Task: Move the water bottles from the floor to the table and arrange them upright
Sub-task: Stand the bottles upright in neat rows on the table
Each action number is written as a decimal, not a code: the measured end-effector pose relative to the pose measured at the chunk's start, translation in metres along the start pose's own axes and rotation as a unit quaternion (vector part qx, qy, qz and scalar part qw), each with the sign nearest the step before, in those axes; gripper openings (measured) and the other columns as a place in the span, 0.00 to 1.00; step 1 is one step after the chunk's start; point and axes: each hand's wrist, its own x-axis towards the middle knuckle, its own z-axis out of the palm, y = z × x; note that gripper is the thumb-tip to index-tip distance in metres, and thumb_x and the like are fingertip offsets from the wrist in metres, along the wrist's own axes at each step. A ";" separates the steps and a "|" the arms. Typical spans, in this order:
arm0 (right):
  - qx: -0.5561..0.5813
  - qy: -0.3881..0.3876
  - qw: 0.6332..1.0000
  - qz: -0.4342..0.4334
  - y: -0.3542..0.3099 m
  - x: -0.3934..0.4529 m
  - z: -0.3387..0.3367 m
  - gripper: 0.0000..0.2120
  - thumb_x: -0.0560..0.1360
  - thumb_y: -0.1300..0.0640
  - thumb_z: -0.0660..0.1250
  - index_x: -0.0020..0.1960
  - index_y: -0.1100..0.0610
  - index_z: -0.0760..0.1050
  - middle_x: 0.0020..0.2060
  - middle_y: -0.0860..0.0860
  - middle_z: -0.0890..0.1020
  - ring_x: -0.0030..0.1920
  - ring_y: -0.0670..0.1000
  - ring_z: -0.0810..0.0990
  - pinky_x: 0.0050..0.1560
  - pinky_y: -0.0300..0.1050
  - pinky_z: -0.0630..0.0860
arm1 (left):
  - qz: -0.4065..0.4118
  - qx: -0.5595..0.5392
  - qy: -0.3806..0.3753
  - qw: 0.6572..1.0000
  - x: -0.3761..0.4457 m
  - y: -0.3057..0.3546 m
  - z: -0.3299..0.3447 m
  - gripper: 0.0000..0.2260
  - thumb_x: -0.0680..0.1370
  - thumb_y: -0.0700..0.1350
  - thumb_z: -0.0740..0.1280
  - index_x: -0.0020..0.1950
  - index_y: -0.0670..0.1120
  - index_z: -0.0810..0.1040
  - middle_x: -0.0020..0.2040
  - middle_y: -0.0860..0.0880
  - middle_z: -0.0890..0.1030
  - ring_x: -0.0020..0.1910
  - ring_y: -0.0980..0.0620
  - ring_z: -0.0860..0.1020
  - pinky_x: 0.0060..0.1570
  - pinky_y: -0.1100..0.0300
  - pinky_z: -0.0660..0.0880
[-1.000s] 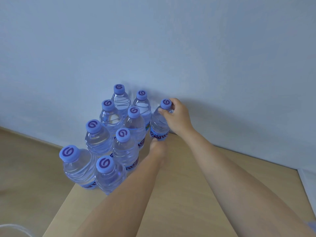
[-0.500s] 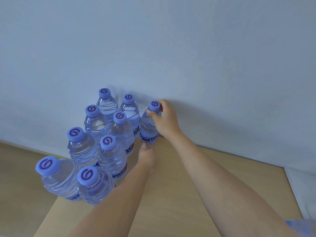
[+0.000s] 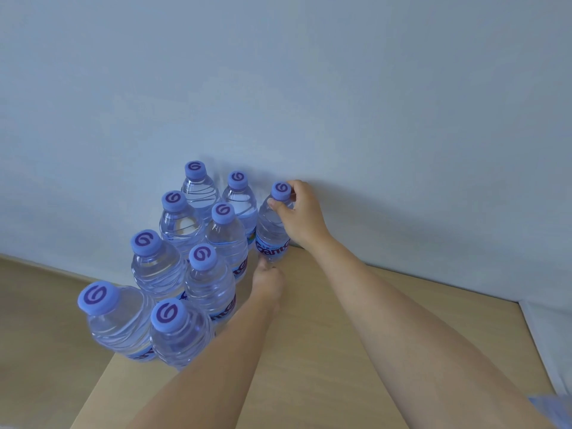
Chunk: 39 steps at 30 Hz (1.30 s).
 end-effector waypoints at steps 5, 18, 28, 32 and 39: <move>-0.008 0.007 1.000 -0.007 0.000 0.000 0.000 0.12 0.73 0.58 0.69 0.53 0.61 0.72 0.49 0.54 0.74 0.45 0.46 0.70 0.39 0.27 0.65 | -0.006 0.011 -0.001 1.000 0.001 0.001 0.000 0.30 0.77 0.31 0.51 0.76 0.51 0.52 0.62 0.51 0.73 0.34 0.62 0.65 0.29 0.72 0.67; -0.082 -0.012 0.996 0.035 -0.006 -0.048 -0.038 0.13 0.76 0.55 0.64 0.58 0.59 0.73 0.56 0.54 0.76 0.49 0.45 0.71 0.50 0.34 0.64 | 0.069 0.255 -0.037 0.964 -0.037 -0.019 -0.008 0.26 0.77 0.35 0.54 0.75 0.47 0.56 0.74 0.47 0.63 0.65 0.48 0.70 0.54 0.59 0.70; -0.108 0.041 0.987 0.109 -0.008 -0.170 -0.127 0.06 0.75 0.54 0.65 0.49 0.55 0.76 0.38 0.43 0.76 0.37 0.41 0.73 0.39 0.34 0.67 | 0.161 0.402 -0.135 0.891 -0.093 -0.046 0.028 0.24 0.76 0.39 0.62 0.72 0.43 0.63 0.68 0.46 0.70 0.65 0.48 0.71 0.60 0.59 0.68; -0.092 0.210 0.970 0.081 -0.003 -0.223 -0.170 0.03 0.74 0.59 0.65 0.45 0.56 0.77 0.41 0.48 0.79 0.39 0.43 0.76 0.39 0.28 0.69 | 0.186 0.442 -0.206 0.853 -0.123 -0.065 0.070 0.24 0.75 0.40 0.63 0.71 0.43 0.64 0.67 0.46 0.71 0.64 0.48 0.71 0.61 0.60 0.67; -0.136 0.397 0.900 0.119 0.014 -0.285 -0.255 0.09 0.74 0.62 0.64 0.53 0.59 0.77 0.50 0.50 0.73 0.55 0.53 0.74 0.55 0.40 0.67 | 0.218 0.461 -0.294 0.808 -0.182 -0.103 0.146 0.26 0.74 0.43 0.66 0.72 0.45 0.64 0.68 0.49 0.71 0.64 0.49 0.72 0.60 0.61 0.66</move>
